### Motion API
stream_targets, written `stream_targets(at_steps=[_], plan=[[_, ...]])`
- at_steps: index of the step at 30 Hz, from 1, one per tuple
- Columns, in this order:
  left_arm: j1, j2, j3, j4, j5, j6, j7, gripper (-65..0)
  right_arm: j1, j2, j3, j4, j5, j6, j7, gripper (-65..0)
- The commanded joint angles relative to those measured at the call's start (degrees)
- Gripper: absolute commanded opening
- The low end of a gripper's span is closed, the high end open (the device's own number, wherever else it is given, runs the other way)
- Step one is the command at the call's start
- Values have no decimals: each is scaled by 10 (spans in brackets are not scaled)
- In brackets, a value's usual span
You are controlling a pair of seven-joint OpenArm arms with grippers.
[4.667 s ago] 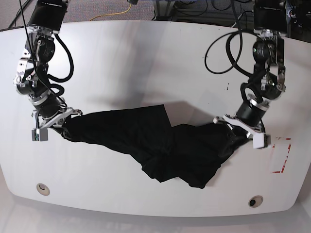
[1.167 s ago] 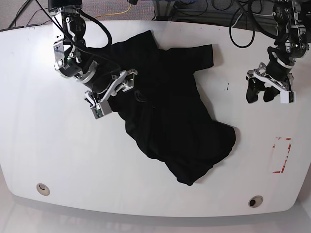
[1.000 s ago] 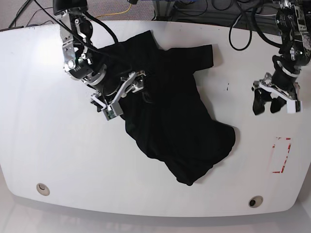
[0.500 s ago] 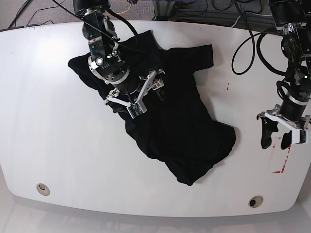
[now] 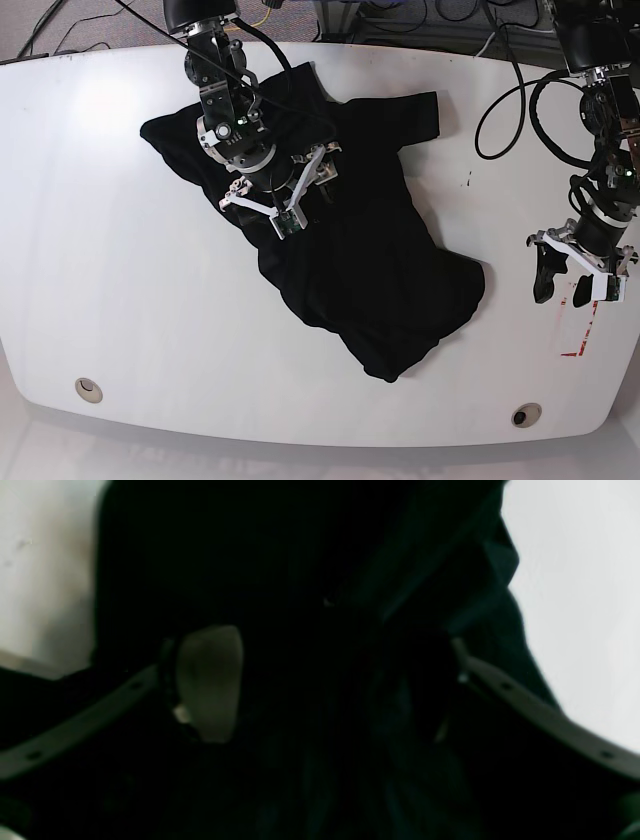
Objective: Layout the t-shirt on the table in an organized manner, then fold the t-shirt properly
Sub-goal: 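Move the right gripper onto the shirt's middle and the left gripper aside, then grasp the shirt hem corner with the left gripper, right gripper holding fabric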
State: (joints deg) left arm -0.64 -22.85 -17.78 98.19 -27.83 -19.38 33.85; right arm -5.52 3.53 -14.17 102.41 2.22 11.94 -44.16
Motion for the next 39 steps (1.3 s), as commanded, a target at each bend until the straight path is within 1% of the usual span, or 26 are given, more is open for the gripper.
stream_targets(at_steps=[1, 7, 13, 21, 23, 30, 34, 39], plan=[[-10, -9, -4, 7, -5, -1, -14, -268, 10, -1, 2, -7, 1, -1, 17, -224], [-6, -9, -3, 8, -5, -1, -14, -268, 22, -1, 2, -36, 1, -1, 17, -238], [-5, -8, -3, 8, -5, -1, -14, -268, 23, -2, 20, -43, 1, -1, 42, -239], [4, -8, -2, 2, -5, -1, -14, -268, 23, -1, 26, -43, 1, -1, 42, -252], [5, -8, -2, -1, -5, -1, -14, -268, 23, -1, 26, -43, 1, -1, 43, -279], [6, -8, -2, -8, -5, -1, -14, -268, 23, -1, 26, -50, 1, -1, 43, -507], [6, -7, -2, -9, -5, -1, -14, -268, 23, -1, 26, -51, 1, -1, 43, -650], [3, 15, -2, -9, -4, -1, -14, -268, 22, -2, 26, -47, 1, -1, 41, -650]])
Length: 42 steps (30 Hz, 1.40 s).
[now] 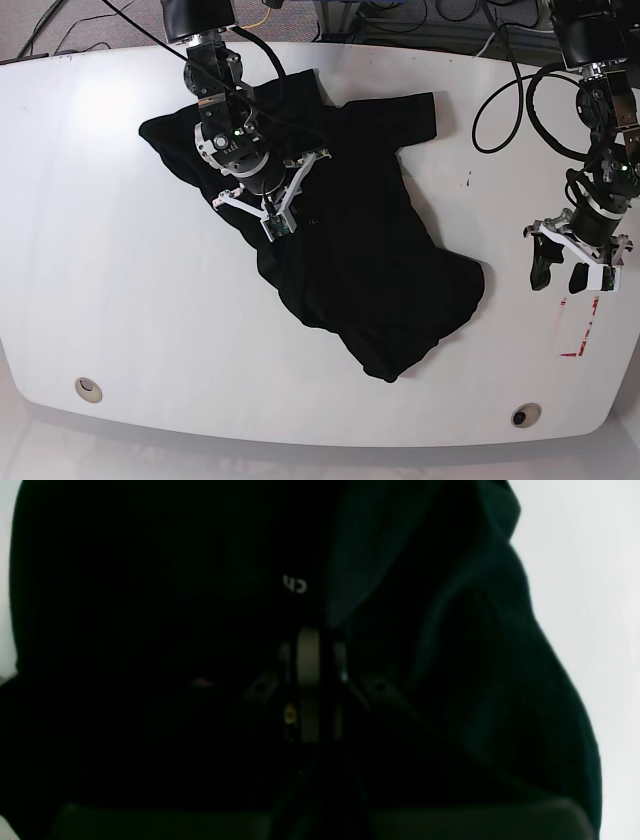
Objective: Layout the t-shirt on the table in an organized manner, then fold the t-shirt properly
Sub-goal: 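Grasp the shirt hem corner with the left gripper, right gripper holding fabric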
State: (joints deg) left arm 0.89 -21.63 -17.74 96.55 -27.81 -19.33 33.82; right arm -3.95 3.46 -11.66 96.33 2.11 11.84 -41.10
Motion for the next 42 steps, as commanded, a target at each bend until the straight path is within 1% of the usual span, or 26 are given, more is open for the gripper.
stream_targets(at_steps=[1, 6, 7, 10, 15, 21, 26, 32, 35, 39, 42], plan=[[-12, 6, -2, 7, -5, -1, -13, -268, 6, -2, 1, 18, 2, 0, 11, -650], [-13, 21, -1, 5, -5, -1, -13, -268, 2, 1, 2, 53, 2, -1, 6, -650], [-14, 26, 4, -1, -5, -1, -13, -268, 0, 1, 2, 63, 2, -1, -2, -650], [-21, 35, 28, -7, -5, -1, -13, -268, -1, 1, 2, 83, 2, -1, -21, -650], [-30, 38, 77, -5, -5, -1, -13, -268, -5, 2, 2, 115, 2, -1, -35, -650], [-62, 73, 106, -15, -5, 1, -13, -268, -15, 2, 2, 152, 2, -1, -51, -650], [-94, 93, 110, -64, -4, 2, -14, -268, -19, 2, 2, 168, 2, -1, -52, -650], [-138, 95, 110, -125, -4, 2, -14, -268, -30, 4, 2, 170, 1, -1, -52, -650], [-161, 95, 109, -154, -4, 2, -14, -268, -36, 10, 1, 183, 1, 0, -52, -650], [-190, 92, 101, -195, -5, 2, -18, -268, -49, 14, 0, 191, 2, 0, -52, -650], [-203, 81, 89, -223, -5, 2, -33, -268, -54, 15, 0, 193, 2, 0, -52, -650]])
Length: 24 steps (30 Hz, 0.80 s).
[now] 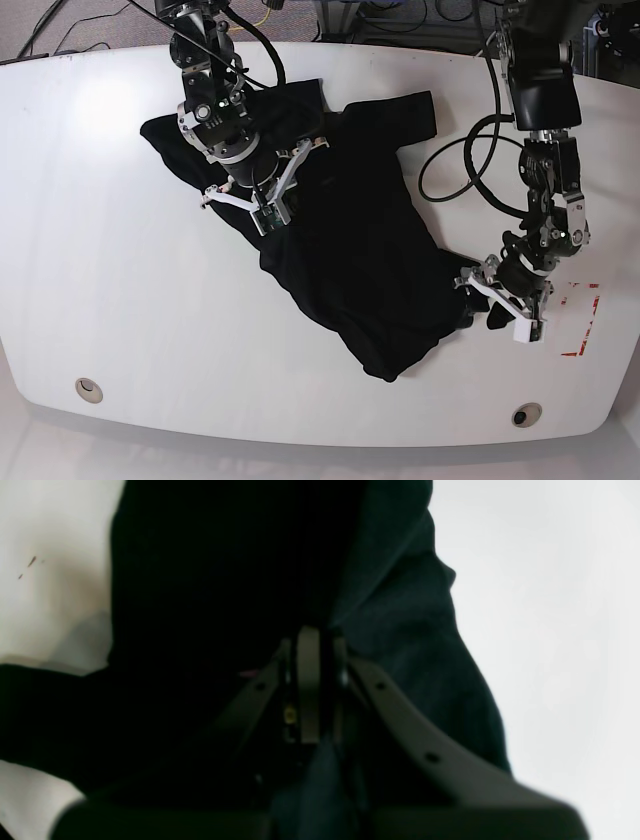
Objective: Layout the t-shirt on the table in an organized manner, then fold the t-shirt properly
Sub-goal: 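Grasp the shirt hem corner with the left gripper, right gripper holding fabric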
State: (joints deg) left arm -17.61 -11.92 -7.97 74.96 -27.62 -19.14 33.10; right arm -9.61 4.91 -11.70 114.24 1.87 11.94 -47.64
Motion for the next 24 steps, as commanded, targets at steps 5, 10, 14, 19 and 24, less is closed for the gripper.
stream_targets(at_steps=[5, 10, 14, 19, 24], plan=[[-22, -31, -10, -45, -6, 0, -55, -268, -2, 1, 1, 14, 5, 0, 14, -650], [-22, -46, -13, -82, -8, 0, -65, -268, -9, 1, 1, 14, 5, 1, 14, -650], [-22, -47, -28, -115, -9, -4, -65, -268, -13, 1, 1, 14, 5, 3, 14, -650], [-22, -46, -28, -144, -9, -10, -65, -268, -13, 1, 1, 14, 5, 3, 14, -650], [-21, -42, -27, -146, -9, -31, -65, -268, -13, 1, 1, 14, 5, 3, 14, -650]])
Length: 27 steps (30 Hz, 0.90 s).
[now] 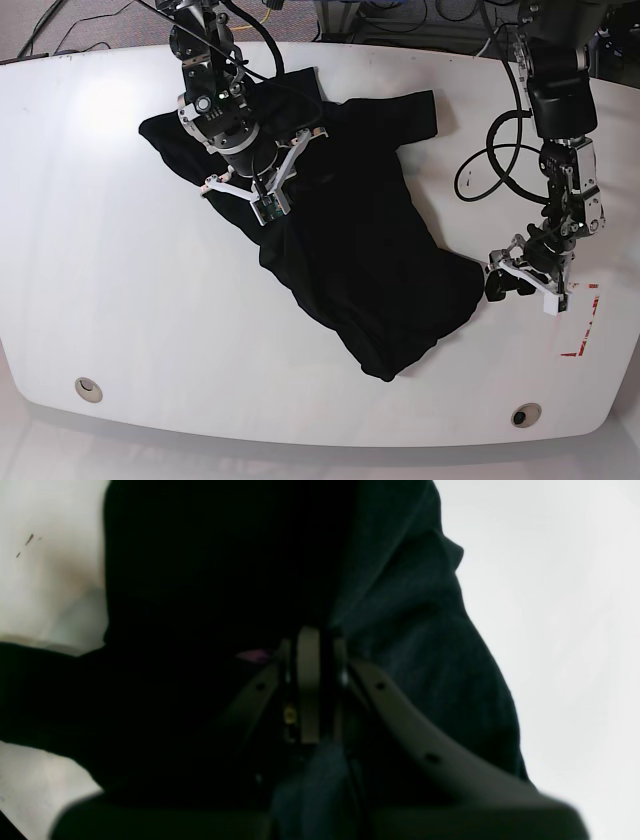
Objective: Layout the t-shirt on the table in an organized manner, then fold the t-shirt properly
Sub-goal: 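Grasp the shirt hem corner with the left gripper, right gripper holding fabric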
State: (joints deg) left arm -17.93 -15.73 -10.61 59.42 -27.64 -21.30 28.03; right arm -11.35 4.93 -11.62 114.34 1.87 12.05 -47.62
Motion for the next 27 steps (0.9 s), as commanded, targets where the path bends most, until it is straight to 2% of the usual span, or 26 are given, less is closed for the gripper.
stream_targets(at_steps=[1, 8, 13, 23, 27], plan=[[-18, 0, 0, 8, -9, -10, -14, -268, 4, 0, 1, 13, 5, 2, 14, -650], [-20, 12, 1, -41, -9, -12, -15, -268, 5, 0, 0, 13, 8, 2, 14, -650], [-34, 34, 4, -74, -7, -12, -30, -268, 6, 0, 0, 13, 8, 2, 14, -650], [-37, 40, 74, -115, -8, -11, -72, -268, 2, -1, -1, 20, 9, 3, 15, -650], [-37, 53, 88, -116, -8, -10, -79, -269, 2, -2, -2, 21, 9, 3, 15, -650]])
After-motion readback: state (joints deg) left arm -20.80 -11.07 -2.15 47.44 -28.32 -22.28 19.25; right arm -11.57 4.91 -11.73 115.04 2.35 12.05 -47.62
